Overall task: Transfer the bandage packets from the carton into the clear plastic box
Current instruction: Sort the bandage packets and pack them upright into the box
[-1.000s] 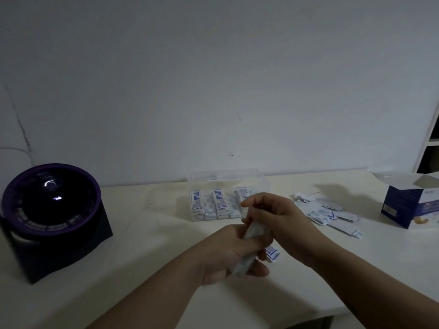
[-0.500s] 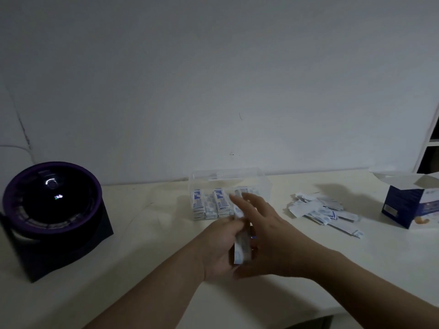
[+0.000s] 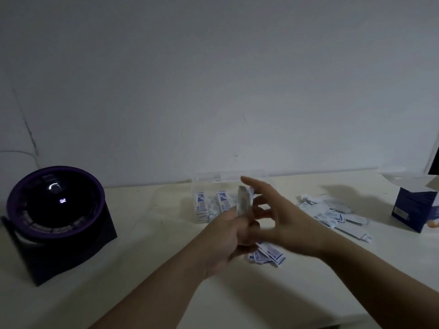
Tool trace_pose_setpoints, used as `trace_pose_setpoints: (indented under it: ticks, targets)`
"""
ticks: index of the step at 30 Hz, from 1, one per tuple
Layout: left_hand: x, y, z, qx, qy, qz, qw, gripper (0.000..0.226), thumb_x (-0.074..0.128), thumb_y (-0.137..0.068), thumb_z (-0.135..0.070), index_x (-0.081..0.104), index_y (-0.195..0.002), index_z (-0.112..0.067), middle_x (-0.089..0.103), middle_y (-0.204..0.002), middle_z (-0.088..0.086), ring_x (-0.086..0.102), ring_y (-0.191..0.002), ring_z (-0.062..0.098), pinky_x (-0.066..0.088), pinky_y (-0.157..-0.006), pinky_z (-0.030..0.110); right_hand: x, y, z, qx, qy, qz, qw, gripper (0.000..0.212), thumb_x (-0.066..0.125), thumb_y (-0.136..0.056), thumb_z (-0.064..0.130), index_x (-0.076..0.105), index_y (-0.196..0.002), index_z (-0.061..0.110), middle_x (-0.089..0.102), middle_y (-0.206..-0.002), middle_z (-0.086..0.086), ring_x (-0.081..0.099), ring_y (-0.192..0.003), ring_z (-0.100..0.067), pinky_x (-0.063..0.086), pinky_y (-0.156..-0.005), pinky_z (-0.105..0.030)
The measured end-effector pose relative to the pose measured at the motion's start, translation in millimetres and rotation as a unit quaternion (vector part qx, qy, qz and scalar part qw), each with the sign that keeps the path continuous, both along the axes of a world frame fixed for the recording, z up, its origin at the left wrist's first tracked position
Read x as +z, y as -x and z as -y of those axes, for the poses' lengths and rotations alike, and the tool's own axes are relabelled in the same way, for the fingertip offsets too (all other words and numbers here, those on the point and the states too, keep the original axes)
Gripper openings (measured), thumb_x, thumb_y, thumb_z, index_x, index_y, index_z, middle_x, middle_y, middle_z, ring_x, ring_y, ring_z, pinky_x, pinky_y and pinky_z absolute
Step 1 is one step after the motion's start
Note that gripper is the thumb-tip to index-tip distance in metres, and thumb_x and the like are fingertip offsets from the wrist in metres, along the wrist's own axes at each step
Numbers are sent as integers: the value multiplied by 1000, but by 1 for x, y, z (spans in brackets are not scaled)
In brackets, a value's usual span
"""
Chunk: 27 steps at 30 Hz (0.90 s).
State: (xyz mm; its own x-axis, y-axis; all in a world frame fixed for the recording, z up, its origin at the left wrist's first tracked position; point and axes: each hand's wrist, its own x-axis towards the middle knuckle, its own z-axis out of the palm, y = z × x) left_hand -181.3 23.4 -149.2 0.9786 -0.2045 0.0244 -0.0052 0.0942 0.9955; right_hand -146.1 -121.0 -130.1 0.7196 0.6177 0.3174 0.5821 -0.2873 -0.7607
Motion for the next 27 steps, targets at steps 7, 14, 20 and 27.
trace_pose_setpoints:
  ticks: [7,14,20,27]
  targets:
    - [40,-19,-4,36,-104,50,993,21,40,-100,-30,56,-100,-17,53,-70,-6,49,-52,4,50,-62,21,38,-35,-8,-60,-158,6,986,21,57,-90,4,64,-105,17,63,-59,18,55,-52,6,39,-56,-5]
    - [90,-76,-12,206,-363,187,889,16,47,-97,-28,63,-99,-24,67,-93,-7,65,-87,12,54,-81,31,51,-87,-14,-199,-189,110,955,21,58,-90,10,68,-108,15,70,-89,6,66,-81,-7,48,-66,-9]
    - [101,-123,-1,202,-417,176,869,9,59,-90,-23,67,-93,-22,68,-82,-7,65,-76,4,52,-73,25,34,-130,-12,-251,-195,157,935,19,55,-92,13,69,-103,17,64,-81,14,55,-64,9,39,-58,-2]
    - [68,-159,-1,123,-444,16,887,12,58,-91,-16,66,-98,-11,70,-91,2,68,-78,11,54,-75,26,21,-171,-7,-227,84,125,962,22,53,-90,17,70,-102,23,70,-101,4,62,-90,-11,51,-87,-30]
